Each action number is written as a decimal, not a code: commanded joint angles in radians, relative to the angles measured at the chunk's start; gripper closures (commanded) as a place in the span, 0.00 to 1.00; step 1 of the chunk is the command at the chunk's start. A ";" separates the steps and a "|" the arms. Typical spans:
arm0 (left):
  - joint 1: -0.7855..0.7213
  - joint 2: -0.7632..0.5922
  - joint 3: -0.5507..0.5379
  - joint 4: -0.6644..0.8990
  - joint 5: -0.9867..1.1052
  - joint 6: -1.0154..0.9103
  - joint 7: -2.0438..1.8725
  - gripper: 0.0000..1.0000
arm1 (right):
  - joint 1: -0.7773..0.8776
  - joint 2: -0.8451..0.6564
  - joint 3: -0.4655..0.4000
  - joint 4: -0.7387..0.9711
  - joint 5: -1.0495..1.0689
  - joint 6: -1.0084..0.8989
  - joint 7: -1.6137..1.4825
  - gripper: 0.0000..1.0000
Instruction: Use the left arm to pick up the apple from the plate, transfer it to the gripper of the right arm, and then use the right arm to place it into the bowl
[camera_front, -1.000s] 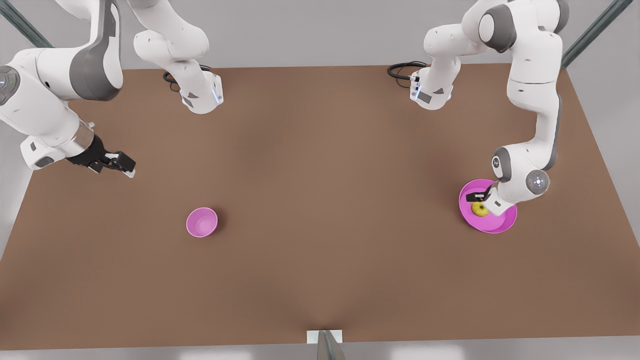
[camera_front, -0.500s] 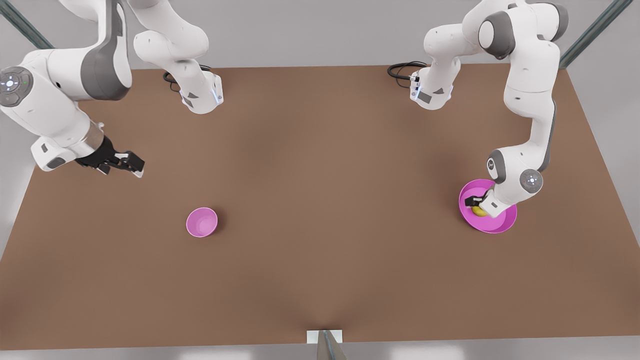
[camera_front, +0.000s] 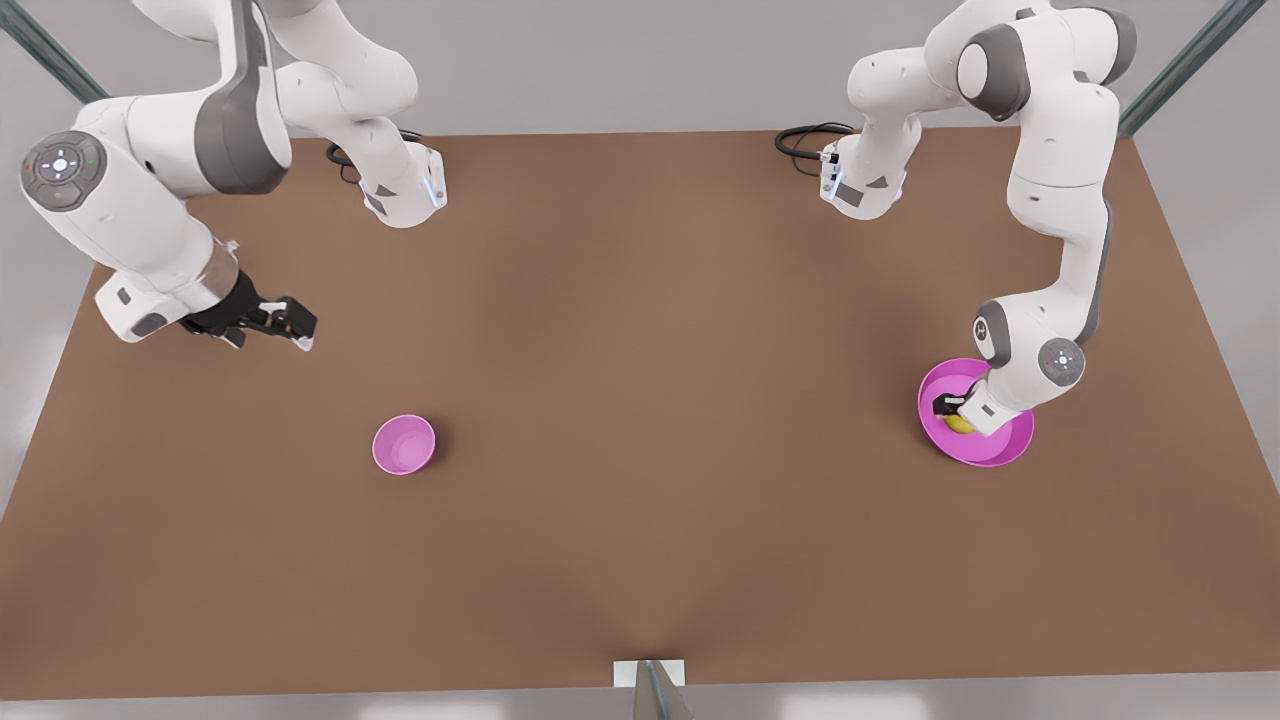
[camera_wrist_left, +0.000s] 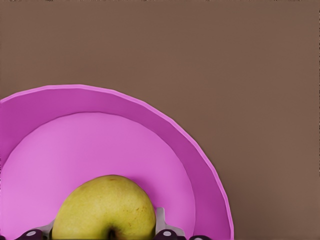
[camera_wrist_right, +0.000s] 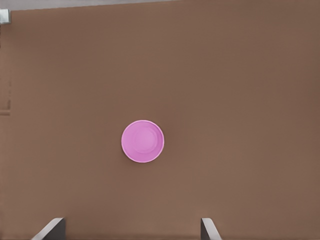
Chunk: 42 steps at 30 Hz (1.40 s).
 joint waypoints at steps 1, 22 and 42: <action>0.000 -0.012 0.000 0.004 -0.001 -0.002 0.011 0.20 | -0.016 -0.001 -0.005 0.000 0.001 -0.001 -0.003 0.00; -0.136 -0.168 -0.011 0.240 -0.036 -0.456 -0.230 0.24 | 0.005 0.039 0.004 0.007 0.194 0.025 0.002 0.00; -0.339 -0.144 -0.077 0.269 -1.095 -0.527 -0.592 0.26 | -0.090 0.608 0.123 -0.053 1.775 -0.024 -1.067 0.00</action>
